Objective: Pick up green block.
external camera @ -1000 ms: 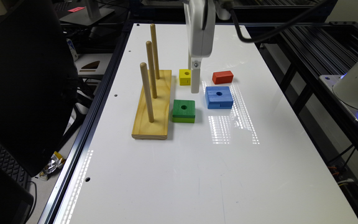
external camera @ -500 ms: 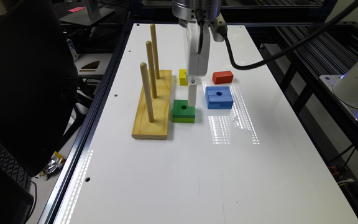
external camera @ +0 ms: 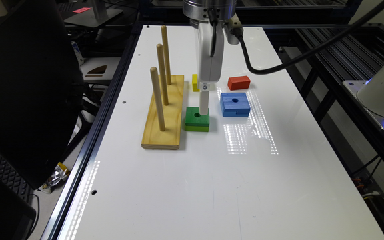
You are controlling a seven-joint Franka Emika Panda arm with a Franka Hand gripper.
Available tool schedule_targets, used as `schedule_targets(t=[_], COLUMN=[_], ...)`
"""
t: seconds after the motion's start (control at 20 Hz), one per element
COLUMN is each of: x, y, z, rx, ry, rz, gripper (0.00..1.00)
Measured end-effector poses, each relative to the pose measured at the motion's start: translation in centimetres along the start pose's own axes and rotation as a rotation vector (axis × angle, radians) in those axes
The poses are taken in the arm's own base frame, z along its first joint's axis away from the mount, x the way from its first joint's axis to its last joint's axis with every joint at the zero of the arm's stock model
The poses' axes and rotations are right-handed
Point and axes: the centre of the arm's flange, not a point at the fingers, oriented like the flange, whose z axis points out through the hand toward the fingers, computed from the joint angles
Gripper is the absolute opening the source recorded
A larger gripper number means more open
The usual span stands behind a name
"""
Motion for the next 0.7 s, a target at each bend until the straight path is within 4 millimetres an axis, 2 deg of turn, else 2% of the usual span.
schedule_targets(t=[0.15, 0.45, 0.7], x=[0.0, 0.1, 0.2], y=[0.0, 0.0, -0.1], z=[0.5, 4.5, 4.6], rx=[-0.003, 0.008, 0.013], ry=[-0.004, -0.006, -0.003], rz=[0.000, 0.003, 0.003], gripper=[1.00, 1.00, 1.00])
